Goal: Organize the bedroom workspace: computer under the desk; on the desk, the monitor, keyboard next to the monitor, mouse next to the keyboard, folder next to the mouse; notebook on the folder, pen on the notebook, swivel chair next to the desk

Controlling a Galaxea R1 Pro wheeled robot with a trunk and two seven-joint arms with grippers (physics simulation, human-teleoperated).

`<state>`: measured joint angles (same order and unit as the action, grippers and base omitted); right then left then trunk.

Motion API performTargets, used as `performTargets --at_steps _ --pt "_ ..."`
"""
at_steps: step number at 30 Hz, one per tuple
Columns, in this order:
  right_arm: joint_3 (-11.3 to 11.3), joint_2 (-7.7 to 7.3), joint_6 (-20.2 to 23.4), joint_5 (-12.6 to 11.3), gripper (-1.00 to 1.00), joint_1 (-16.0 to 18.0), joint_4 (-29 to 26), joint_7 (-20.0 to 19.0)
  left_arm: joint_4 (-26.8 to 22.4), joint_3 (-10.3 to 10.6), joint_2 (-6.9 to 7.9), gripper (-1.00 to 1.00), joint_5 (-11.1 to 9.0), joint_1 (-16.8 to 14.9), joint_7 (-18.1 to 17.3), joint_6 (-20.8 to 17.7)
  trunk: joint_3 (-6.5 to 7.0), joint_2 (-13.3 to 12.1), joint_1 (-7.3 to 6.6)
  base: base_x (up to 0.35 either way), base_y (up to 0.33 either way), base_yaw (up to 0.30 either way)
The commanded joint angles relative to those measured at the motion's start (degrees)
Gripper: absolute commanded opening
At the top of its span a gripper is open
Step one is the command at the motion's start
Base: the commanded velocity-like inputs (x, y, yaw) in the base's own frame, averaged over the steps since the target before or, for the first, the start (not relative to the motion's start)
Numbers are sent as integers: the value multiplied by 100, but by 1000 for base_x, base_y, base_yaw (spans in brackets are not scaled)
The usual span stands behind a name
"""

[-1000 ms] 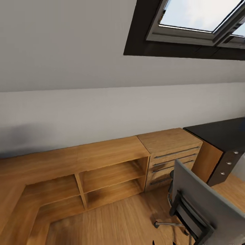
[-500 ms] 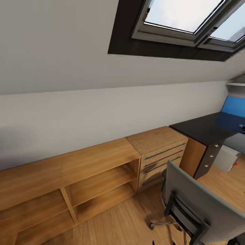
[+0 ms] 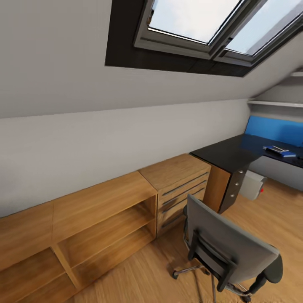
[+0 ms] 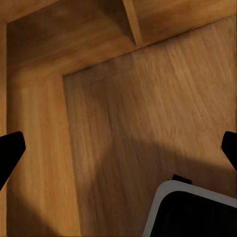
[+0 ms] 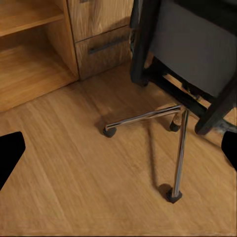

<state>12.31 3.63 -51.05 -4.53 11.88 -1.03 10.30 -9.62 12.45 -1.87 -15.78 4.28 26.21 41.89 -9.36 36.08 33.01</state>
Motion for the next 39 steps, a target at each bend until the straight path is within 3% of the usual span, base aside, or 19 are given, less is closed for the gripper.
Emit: performTargets --at_steps 1,5,7,8,16,19,29,39 --pt "53 -12 -11 -43 100 1 57 4 -14 51 2 100 -40 3 31 5 -8 7 2 1 1 -294" --pt "47 -94 -14 -46 100 -108 167 -20 -14 52 2 100 -40 3 13 4 -8 7 2 0 0 -289" --pt "47 -179 -29 -49 100 -306 205 -30 -14 49 2 100 -40 3 -8 6 -8 7 2 0 0 -284" --pt "46 -273 -82 -60 100 -573 231 -36 -14 48 -1 100 -40 3 -37 12 -8 7 2 0 0 -281" --pt "53 -301 -819 -54 100 -940 243 -43 -14 47 -4 100 -40 3 -61 20 -8 7 2 0 0 -280" --pt "46 -320 -895 -50 100 -1032 244 -45 -14 47 -4 100 -38 3 -63 26 -8 7 2 0 0 -282" --pt "43 -356 -895 -49 100 -1072 239 -41 -14 49 -8 100 -31 3 -64 35 -8 7 2 0 22 -294" --pt "43 -412 -895 -58 100 -1073 243 -37 -14 55 -6 100 -33 3 -64 38 -8 7 2 0 243 -299"
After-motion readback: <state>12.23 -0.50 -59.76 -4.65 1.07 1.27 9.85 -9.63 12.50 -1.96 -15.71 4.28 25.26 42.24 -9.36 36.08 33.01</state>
